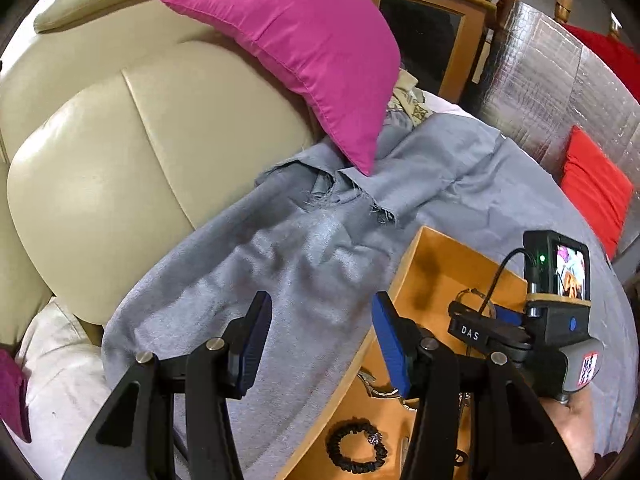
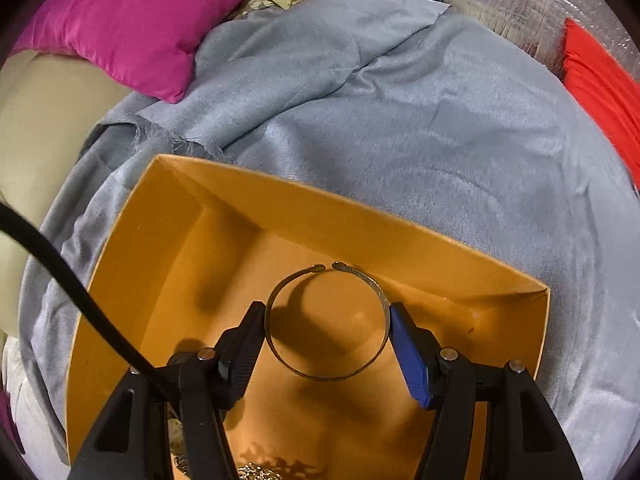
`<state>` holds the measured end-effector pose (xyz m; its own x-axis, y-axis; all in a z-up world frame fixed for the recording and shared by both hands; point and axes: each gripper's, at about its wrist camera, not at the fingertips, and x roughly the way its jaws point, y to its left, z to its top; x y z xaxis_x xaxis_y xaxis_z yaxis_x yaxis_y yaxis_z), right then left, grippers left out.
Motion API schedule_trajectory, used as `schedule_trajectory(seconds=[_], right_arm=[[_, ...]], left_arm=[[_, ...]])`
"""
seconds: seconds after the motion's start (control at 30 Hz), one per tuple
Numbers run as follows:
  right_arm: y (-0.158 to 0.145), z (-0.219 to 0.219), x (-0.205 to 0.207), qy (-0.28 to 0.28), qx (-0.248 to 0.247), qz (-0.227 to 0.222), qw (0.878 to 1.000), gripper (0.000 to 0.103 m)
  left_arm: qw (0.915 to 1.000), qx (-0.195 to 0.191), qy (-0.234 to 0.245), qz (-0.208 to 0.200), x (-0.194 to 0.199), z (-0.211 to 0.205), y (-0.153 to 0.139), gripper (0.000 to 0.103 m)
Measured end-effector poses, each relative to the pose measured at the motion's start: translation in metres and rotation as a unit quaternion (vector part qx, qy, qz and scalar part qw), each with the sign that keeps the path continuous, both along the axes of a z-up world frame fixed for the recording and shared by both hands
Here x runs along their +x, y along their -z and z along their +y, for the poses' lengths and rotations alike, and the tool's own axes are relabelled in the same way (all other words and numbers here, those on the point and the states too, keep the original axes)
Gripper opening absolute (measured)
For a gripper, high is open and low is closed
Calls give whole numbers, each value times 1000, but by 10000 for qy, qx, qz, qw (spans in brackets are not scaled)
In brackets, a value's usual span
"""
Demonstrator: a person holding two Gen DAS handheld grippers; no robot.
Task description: Organize jewelry
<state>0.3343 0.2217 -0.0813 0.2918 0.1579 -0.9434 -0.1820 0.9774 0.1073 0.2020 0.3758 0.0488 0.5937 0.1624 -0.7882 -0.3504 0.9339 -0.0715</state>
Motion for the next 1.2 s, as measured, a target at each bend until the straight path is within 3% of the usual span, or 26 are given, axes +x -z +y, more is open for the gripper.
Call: schedule_trajectory(seconds=[0.23, 0.43, 0.5, 0.53, 0.63, 0.77, 0.83, 0.97, 1.2], right_arm=[[-12, -7, -3, -246, 345, 187, 9989, 66], [-61, -44, -34, -109, 791, -307, 9963, 69], [-83, -68, -55, -80, 1059, -508, 9930, 69], [-91, -75, -64, -83, 1127, -577, 9919, 69], [-119, -109, -105, -174, 1261, -945, 9874, 69], [-153, -152, -169, -343, 1282, -1297, 9826, 69], [-165, -166, -198, -432, 1346, -1336, 9809, 69], [-181, -176, -253, -544, 1561, -1435, 9757, 69], [-211, -166, -343, -797, 1677, -1813, 9657, 69]], left_arm=[[10000, 74, 45, 0, 3, -8, -1, 53], [9983, 563, -62, -136, -12, -24, -14, 55], [9951, 931, -182, -272, -25, -34, -25, 74], [9926, 1127, -254, -380, -33, -40, -30, 77], [9862, 1407, -309, -819, -63, -58, -50, 80], [9865, 1019, -162, -1271, -124, -81, -64, 91], [9840, 1159, -241, -1329, -155, -93, -68, 91], [9749, 1824, -248, -1249, -209, -117, -79, 92], [9714, 2033, -153, -1217, -280, -137, -107, 95]])
